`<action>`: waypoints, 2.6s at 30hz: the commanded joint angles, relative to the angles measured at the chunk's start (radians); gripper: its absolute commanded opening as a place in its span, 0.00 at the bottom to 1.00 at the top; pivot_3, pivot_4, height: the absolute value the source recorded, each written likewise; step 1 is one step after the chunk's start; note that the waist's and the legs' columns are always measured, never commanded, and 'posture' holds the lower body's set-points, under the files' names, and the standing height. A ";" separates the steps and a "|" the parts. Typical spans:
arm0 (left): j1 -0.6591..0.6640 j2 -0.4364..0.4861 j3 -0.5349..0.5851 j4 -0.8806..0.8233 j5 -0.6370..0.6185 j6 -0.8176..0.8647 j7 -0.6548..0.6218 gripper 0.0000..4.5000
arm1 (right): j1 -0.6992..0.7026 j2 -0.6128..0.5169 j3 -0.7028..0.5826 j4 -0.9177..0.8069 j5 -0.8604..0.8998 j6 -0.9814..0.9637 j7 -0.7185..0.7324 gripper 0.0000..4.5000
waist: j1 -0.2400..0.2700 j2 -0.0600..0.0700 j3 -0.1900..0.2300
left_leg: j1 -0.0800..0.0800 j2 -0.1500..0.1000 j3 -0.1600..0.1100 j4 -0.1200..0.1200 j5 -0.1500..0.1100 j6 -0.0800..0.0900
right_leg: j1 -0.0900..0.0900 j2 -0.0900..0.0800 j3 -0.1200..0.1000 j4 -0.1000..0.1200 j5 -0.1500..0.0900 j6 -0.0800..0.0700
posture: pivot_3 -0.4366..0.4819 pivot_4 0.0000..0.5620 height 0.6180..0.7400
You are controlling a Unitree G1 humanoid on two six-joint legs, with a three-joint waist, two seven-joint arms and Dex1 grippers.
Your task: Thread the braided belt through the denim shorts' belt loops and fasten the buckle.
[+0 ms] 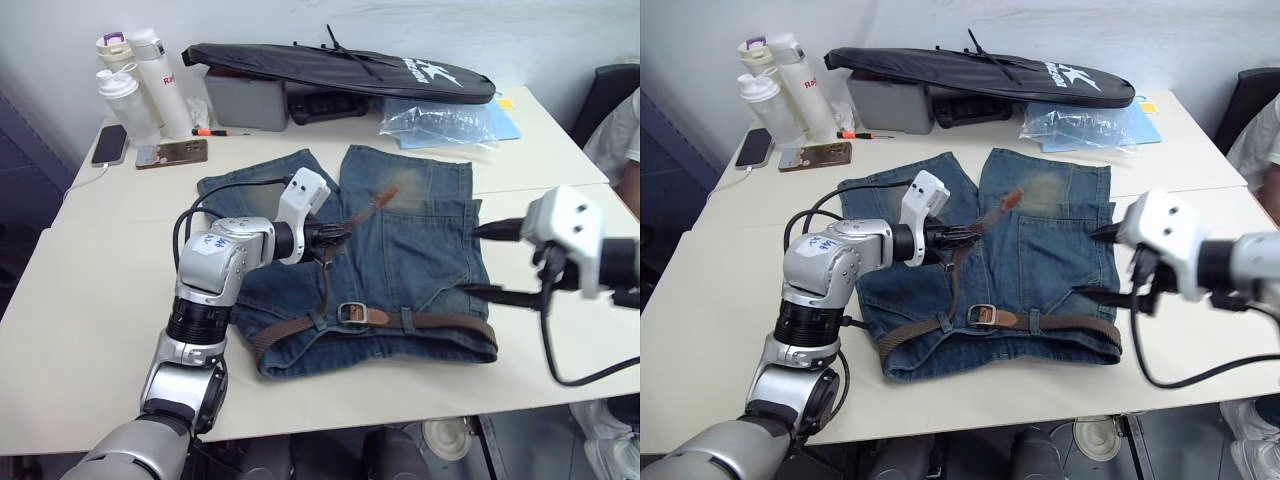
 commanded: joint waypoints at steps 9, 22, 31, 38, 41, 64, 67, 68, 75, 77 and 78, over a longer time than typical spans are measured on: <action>0.016 0.069 -0.081 -0.013 0.002 -0.059 0.019 0.00 | 0.184 0.169 0.342 -0.072 -0.313 -0.364 -0.229 0.99 | 0.009 0.001 0.000 | 0.000 -0.001 0.000 0.000 0.000 -0.001 | -0.001 -0.001 0.001 -0.001 0.000 0.001 | 0.48 0.27 0.28; 0.026 0.104 -0.116 -0.023 -0.007 -0.083 0.012 0.00 | 0.195 0.209 0.445 0.048 -0.512 -0.526 -0.303 0.99 | 0.019 0.001 0.000 | 0.000 -0.001 0.001 0.001 0.000 -0.001 | -0.001 0.000 0.001 0.000 0.000 0.001 | 0.48 0.27 0.28; 0.038 0.104 -0.122 -0.022 -0.010 -0.091 0.013 0.00 | 0.172 0.247 0.448 0.077 -0.524 -0.548 -0.307 0.88 | 0.020 0.001 -0.001 | 0.000 -0.001 0.001 0.001 0.000 -0.001 | -0.001 0.001 0.001 0.001 0.000 0.001 | 0.48 0.27 0.28; 0.066 0.167 -0.121 -0.059 -0.025 -0.114 -0.046 0.00 | 0.176 0.255 0.432 0.085 -0.509 -0.538 -0.293 0.17 | 0.020 0.003 -0.002 | 0.000 -0.001 0.001 0.001 0.000 -0.002 | -0.001 0.001 0.001 0.001 0.000 0.001 | 0.48 0.27 0.28; 0.080 0.235 -0.101 -0.065 -0.029 -0.165 -0.090 0.00 | 0.171 0.264 0.407 0.091 -0.465 -0.510 -0.280 0.03 | 0.019 0.005 -0.002 | 0.000 0.000 0.000 0.001 0.000 -0.002 | -0.001 0.002 0.001 0.001 0.000 0.000 | 0.48 0.27 0.28; 0.204 0.518 -0.204 -0.244 -0.032 -0.191 -0.262 0.00 | 0.043 0.490 0.249 0.012 -0.110 0.096 -0.448 0.03 | 0.018 0.006 -0.004 | 0.000 0.001 0.001 0.000 -0.001 -0.001 | -0.003 0.003 0.004 0.002 0.000 -0.001 | 0.48 0.27 0.28; 0.200 0.485 -0.215 -0.254 -0.030 -0.166 -0.235 0.00 | 0.041 0.491 0.261 -0.010 -0.111 0.119 -0.478 0.03 | 0.017 0.006 -0.004 | -0.001 0.001 0.001 0.000 -0.001 -0.001 | -0.004 0.003 0.004 0.002 0.000 -0.001 | 0.48 0.27 0.28; 0.198 0.475 -0.219 -0.255 -0.029 -0.158 -0.228 0.00 | 0.043 0.496 0.261 -0.018 -0.111 0.132 -0.493 0.03 | 0.018 0.006 -0.004 | -0.001 0.001 0.001 0.000 -0.001 -0.001 | -0.004 0.003 0.004 0.002 0.000 -0.001 | 0.48 0.27 0.28; 0.190 0.450 -0.246 -0.258 -0.019 -0.101 -0.190 0.00 | 0.039 0.511 0.252 -0.059 -0.089 0.172 -0.549 0.03 | 0.016 0.006 -0.004 | -0.001 0.001 0.001 -0.001 -0.001 -0.001 | -0.005 0.003 0.004 0.002 0.000 -0.001 | 0.48 0.27 0.28; 0.182 0.436 -0.251 -0.246 -0.015 -0.092 -0.176 0.00 | 0.039 0.507 0.255 -0.068 -0.081 0.173 -0.553 0.03 | 0.016 0.006 -0.004 | -0.001 0.001 0.001 -0.002 -0.001 -0.001 | -0.005 0.003 0.005 0.002 0.000 -0.001 | 0.48 0.27 0.28; 0.179 0.429 -0.251 -0.244 -0.016 -0.086 -0.170 0.00 | 0.039 0.507 0.255 -0.073 -0.077 0.175 -0.554 0.03 | 0.016 0.006 -0.004 | -0.001 0.001 0.001 -0.002 -0.001 -0.001 | -0.005 0.003 0.005 0.002 0.000 -0.001 | 0.48 0.27 0.28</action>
